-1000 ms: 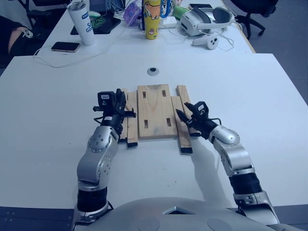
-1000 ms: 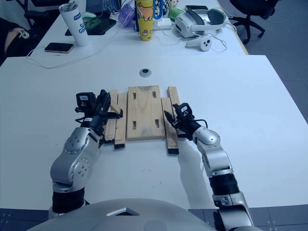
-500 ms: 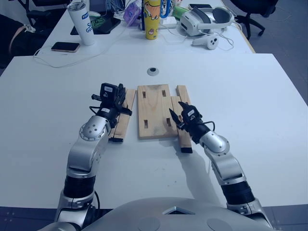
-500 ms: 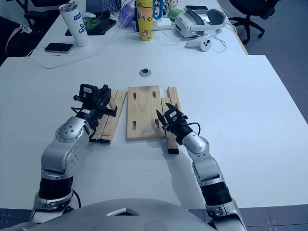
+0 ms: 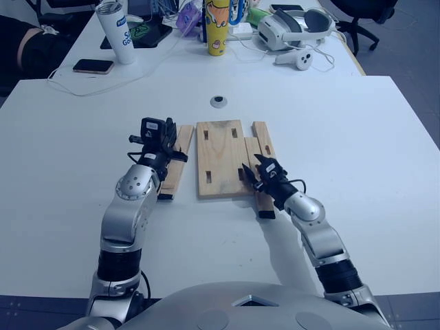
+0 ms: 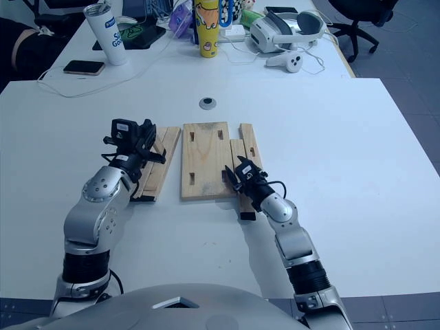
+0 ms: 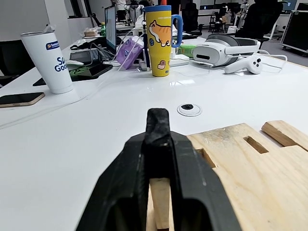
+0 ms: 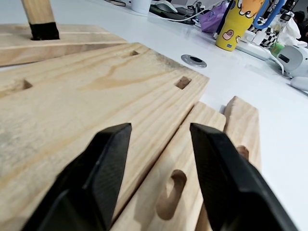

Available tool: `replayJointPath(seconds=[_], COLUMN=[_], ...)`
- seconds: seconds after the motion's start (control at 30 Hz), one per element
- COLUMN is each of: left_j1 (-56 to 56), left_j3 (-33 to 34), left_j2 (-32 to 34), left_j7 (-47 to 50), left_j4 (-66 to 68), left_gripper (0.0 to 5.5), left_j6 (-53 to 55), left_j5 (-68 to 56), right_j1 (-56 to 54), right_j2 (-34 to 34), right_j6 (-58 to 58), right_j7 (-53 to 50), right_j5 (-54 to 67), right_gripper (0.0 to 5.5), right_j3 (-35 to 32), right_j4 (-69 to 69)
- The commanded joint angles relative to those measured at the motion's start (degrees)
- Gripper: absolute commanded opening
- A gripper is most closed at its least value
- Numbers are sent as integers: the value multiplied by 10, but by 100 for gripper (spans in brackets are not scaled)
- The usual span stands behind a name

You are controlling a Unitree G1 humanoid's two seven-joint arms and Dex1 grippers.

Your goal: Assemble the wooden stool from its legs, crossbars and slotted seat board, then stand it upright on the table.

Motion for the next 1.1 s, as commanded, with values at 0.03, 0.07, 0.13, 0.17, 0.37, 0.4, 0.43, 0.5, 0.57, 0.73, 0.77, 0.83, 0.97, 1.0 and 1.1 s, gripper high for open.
replayJointPath(seconds=[0.03, 0.07, 0.13, 0.17, 0.37, 0.4, 0.43, 0.5, 0.57, 0.73, 0.77, 0.83, 0.97, 1.0, 1.1], left_j1=[20, 19, 18, 15, 27, 34, 40, 48, 49, 25, 18, 8, 7, 9, 14], left_j3=[14, 16, 18, 19, -4, -9, -13, -13, -11, -4, -4, -3, -2, -1, 3], left_j2=[-9, -11, -13, -14, 0, 3, 6, 6, 4, -1, -2, -5, -4, -4, -6], left_j7=[8, 8, 7, 7, -5, -7, -11, -14, -14, -17, -17, -16, -21, -23, -24], left_j4=[-3, -2, 0, 2, 33, 37, 46, 56, 59, 85, 92, 100, 102, 101, 99], left_gripper=[41, 41, 41, 41, 41, 41, 41, 41, 41, 41, 41, 41, 41, 41, 41], left_j6=[49, 58, 68, 71, 62, 60, 58, 52, 49, 31, 27, 23, 20, 20, 11], left_j5=[-6, -8, -9, -9, 8, 11, 13, 14, 14, 14, 14, 15, 13, 12, 10], right_j1=[-7, -7, -8, -9, -17, -17, -17, -17, -17, -21, -24, -29, -34, -35, -42], right_j2=[-1, -1, 0, 0, 3, 3, 2, 2, 1, 2, 2, 2, 0, -1, -3], right_j6=[-1, 0, 0, 0, 1, 2, 3, 3, 3, 2, 2, 1, -3, -4, -9], right_j7=[4, 3, 1, 1, -2, -2, -2, -1, -1, -1, -1, 1, 4, 5, 8], right_j5=[-3, -4, -5, -5, -7, -7, -6, -5, -5, -5, -4, -3, -3, -3, -4], right_gripper=[226, 226, 226, 226, 226, 226, 226, 226, 226, 226, 226, 226, 226, 226, 226], right_j3=[1, 1, 1, 1, 1, 1, 0, -1, -1, -1, -1, -2, -2, -2, -1], right_j4=[4, 5, 6, 8, 12, 11, 10, 10, 10, 13, 15, 19, 24, 27, 35])
